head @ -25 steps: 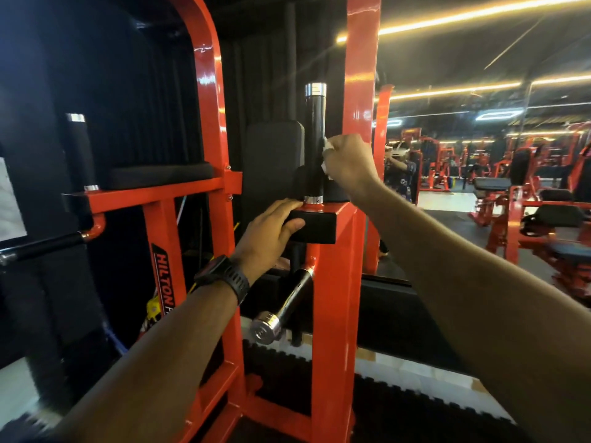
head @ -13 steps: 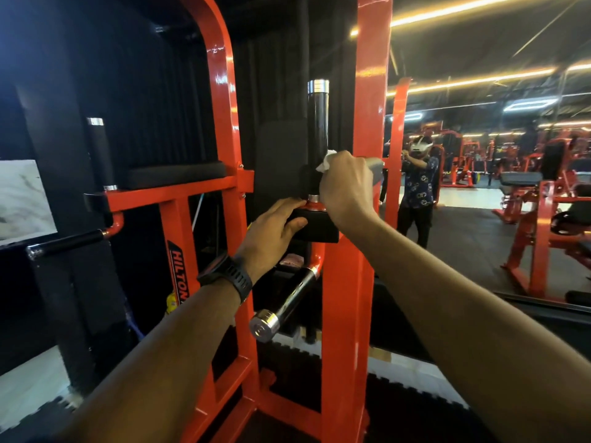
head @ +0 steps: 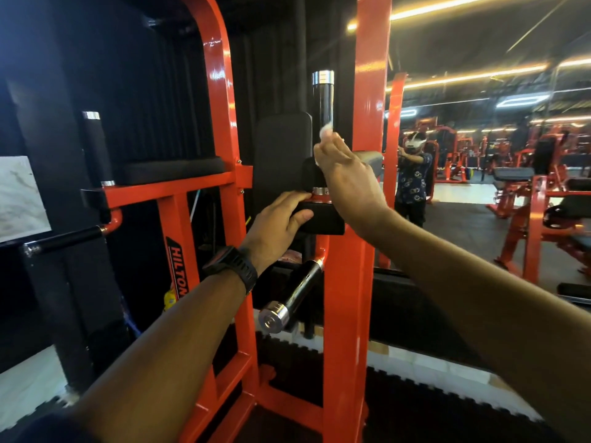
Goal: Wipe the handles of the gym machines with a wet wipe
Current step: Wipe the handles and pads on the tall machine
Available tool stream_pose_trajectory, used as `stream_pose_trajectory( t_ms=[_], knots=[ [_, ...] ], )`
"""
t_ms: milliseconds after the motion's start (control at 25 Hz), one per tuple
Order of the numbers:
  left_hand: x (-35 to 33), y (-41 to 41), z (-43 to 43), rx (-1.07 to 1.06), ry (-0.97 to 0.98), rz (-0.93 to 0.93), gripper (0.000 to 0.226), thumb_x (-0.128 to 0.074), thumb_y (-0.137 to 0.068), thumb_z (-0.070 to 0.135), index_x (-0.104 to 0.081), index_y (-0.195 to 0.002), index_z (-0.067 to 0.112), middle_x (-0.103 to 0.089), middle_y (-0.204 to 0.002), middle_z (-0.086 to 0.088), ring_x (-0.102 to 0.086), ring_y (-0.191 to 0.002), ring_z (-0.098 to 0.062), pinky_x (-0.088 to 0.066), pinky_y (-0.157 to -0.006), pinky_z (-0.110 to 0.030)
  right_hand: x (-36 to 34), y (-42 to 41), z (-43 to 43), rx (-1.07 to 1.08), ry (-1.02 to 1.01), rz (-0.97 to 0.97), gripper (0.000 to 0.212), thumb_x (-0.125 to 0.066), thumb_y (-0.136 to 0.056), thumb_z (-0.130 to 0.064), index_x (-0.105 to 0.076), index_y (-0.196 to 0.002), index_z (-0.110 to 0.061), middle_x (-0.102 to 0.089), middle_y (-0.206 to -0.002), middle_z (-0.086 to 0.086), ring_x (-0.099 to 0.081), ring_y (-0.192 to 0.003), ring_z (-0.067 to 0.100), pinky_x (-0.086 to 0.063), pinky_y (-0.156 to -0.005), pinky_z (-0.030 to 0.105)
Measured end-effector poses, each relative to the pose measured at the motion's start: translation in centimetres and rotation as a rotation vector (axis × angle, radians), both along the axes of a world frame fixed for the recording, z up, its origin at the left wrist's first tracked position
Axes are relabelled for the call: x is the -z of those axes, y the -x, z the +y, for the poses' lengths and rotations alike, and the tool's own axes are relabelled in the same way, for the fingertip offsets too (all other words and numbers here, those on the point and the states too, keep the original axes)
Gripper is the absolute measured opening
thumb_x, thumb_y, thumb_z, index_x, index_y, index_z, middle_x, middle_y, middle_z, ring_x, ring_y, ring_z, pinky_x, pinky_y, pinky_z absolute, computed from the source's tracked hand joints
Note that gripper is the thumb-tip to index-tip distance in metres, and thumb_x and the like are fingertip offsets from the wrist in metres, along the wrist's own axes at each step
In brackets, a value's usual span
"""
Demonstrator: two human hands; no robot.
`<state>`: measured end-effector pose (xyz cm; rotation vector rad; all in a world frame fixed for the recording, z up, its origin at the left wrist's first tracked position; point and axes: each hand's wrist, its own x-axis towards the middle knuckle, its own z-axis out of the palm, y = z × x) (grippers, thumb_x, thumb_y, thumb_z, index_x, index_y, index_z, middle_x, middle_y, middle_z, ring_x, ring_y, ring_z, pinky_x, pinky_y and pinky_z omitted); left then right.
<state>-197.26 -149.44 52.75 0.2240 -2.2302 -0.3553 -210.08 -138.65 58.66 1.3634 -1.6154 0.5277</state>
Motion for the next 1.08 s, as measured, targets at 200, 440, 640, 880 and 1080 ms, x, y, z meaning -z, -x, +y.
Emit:
stream_pose_trajectory(
  t_ms=[200,440,640,880,1080],
  knots=[
    [0.1,-0.2,-0.2,0.027,-0.013,-0.008,0.04,-0.052,-0.103,0.029,-0.052,-0.141,0.015,-0.054,-0.139,0.002,-0.049,-0.125,-0.005,-0.038,-0.102,-0.018,-2.5,2.3,2.4,0.084,-0.258,0.612,0.05,-0.039,-0.084,0.003,-0.06,-0.129,0.004,-0.053,-0.142,0.021,-0.048,-0.136,0.032,-0.047,-0.104,0.039],
    [0.3,-0.3,-0.3,0.05,-0.019,-0.002,0.039,-0.052,-0.103,0.03,-0.052,-0.14,0.015,-0.055,-0.138,0.002,-0.052,-0.126,-0.01,-0.041,-0.102,-0.021,-4.2,1.8,2.7,0.256,-0.448,0.855,0.051,-0.047,-0.081,-0.003,-0.063,-0.13,-0.004,-0.06,-0.136,0.014,-0.053,-0.132,0.028,-0.046,-0.103,0.032],
    [0.2,-0.3,-0.1,0.046,-0.01,-0.017,0.043,-0.05,-0.103,0.032,-0.05,-0.142,0.015,-0.053,-0.14,0.001,-0.052,-0.128,-0.013,-0.043,-0.106,-0.026,-4.0,1.1,1.9,0.332,-0.516,0.921,0.052,-0.026,-0.089,-0.002,-0.067,-0.122,-0.003,-0.064,-0.128,0.015,-0.056,-0.127,0.032,-0.045,-0.106,0.039],
    [0.3,-0.4,-0.3,0.048,-0.035,-0.029,0.043,-0.048,-0.104,0.035,-0.048,-0.144,0.019,-0.05,-0.143,0.006,-0.049,-0.129,-0.009,-0.04,-0.102,-0.02,-5.1,0.8,1.5,0.398,-0.519,1.007,0.046,-0.035,-0.09,-0.004,-0.061,-0.127,-0.003,-0.06,-0.132,0.016,-0.048,-0.134,0.034,-0.04,-0.111,0.041],
    [0.4,-0.4,-0.5,0.064,-0.03,-0.019,0.043,-0.049,-0.104,0.034,-0.048,-0.144,0.02,-0.049,-0.144,0.005,-0.049,-0.13,-0.011,-0.038,-0.099,-0.019,-7.2,-0.2,1.1,0.465,-0.573,0.988,0.052,-0.025,-0.09,-0.009,-0.068,-0.118,-0.016,-0.066,-0.123,0.006,-0.056,-0.126,0.026,-0.043,-0.108,0.037]
  ],
)
